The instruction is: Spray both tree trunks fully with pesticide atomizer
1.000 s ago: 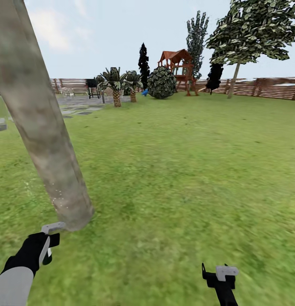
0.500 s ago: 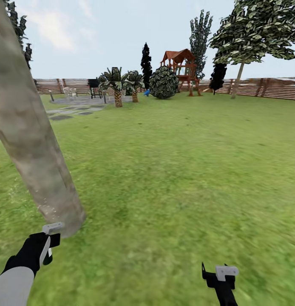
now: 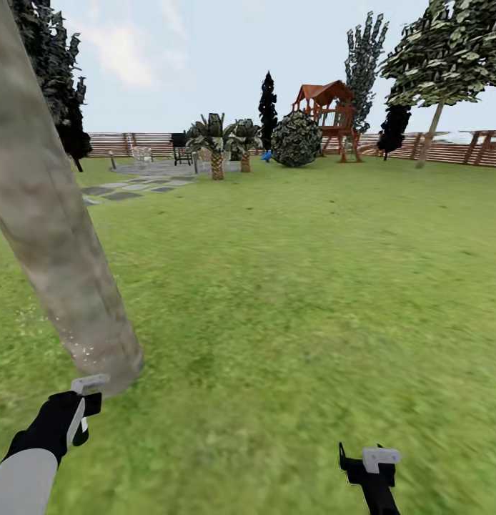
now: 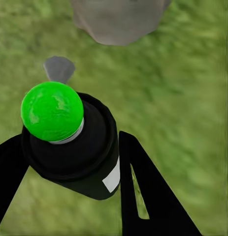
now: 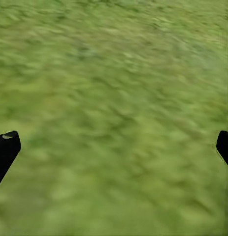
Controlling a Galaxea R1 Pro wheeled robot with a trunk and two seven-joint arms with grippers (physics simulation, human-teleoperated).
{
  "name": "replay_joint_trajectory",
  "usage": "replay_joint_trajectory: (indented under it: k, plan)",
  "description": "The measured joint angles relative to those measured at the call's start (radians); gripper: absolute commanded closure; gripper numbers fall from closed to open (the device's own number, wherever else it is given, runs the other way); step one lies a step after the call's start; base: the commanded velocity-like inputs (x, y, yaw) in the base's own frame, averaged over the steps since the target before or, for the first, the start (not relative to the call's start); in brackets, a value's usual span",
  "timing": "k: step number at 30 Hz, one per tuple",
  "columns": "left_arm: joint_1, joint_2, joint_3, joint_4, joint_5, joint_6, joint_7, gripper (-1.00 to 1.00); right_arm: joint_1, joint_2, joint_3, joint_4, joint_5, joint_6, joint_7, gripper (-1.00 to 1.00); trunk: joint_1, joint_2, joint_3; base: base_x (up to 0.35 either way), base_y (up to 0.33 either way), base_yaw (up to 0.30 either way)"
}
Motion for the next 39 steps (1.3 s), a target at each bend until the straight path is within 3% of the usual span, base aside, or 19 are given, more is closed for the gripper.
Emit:
replay_joint_trajectory:
  k: [27, 28, 29, 31, 32, 33, 36, 38, 39]
  plan:
    - [0.000, -0.011, -0.002, 0.007, 0.000, -0.001, -0.001, 1.00, 0.000, 0.000, 0.000, 0.000, 0.000, 0.001, 0.000, -1.00, 0.000, 0.000, 0.000, 0.180, -0.198, 0.228]
    - [0.000, -0.017, -0.003, 0.008, 0.002, -0.001, -0.001, 1.00, 0.000, 0.000, 0.000, 0.000, 0.000, 0.000, 0.000, -1.00, 0.000, 0.000, 0.000, 0.004, -0.003, 0.037]
    - [-0.002, -0.040, -0.006, 0.001, 0.008, -0.001, -0.006, 1.00, 0.000, -0.001, 0.000, 0.000, 0.000, 0.000, 0.000, -1.00, 0.000, 0.000, 0.000, 0.002, -0.002, 0.019]
    - [-0.011, -0.062, -0.037, -0.003, 0.002, 0.006, -0.015, 1.00, 0.000, -0.001, 0.000, 0.000, 0.000, 0.000, 0.000, -1.00, 0.000, 0.000, 0.000, 0.001, -0.001, 0.006]
    - [-0.015, -0.068, -0.113, -0.005, 0.006, 0.015, -0.018, 1.00, 0.000, -0.002, 0.000, 0.000, 0.000, 0.000, 0.000, -1.00, 0.000, 0.000, 0.000, 0.000, 0.000, 0.001]
    - [-0.020, -0.068, -0.142, -0.005, -0.001, 0.017, -0.018, 1.00, 0.000, -0.002, 0.000, 0.000, 0.000, 0.000, 0.000, -1.00, 0.000, 0.000, 0.000, 0.000, 0.000, 0.000]
    - [-0.036, -0.053, -0.163, -0.008, -0.004, 0.020, -0.019, 1.00, 0.000, -0.003, 0.000, 0.000, 0.000, 0.000, 0.000, -1.00, 0.000, 0.000, 0.000, 0.000, 0.000, 0.000]
    - [-0.049, 0.009, -0.142, -0.011, -0.011, 0.021, -0.020, 1.00, 0.000, -0.003, 0.000, 0.000, 0.000, 0.000, 0.000, -1.00, 0.000, 0.000, 0.000, 0.000, 0.000, 0.000]
    - [-0.048, 0.024, -0.128, -0.010, -0.005, 0.021, -0.020, 1.00, 0.000, -0.003, 0.000, 0.000, 0.000, 0.000, 0.000, -1.00, 0.000, 0.000, 0.000, 0.000, 0.000, 0.035]
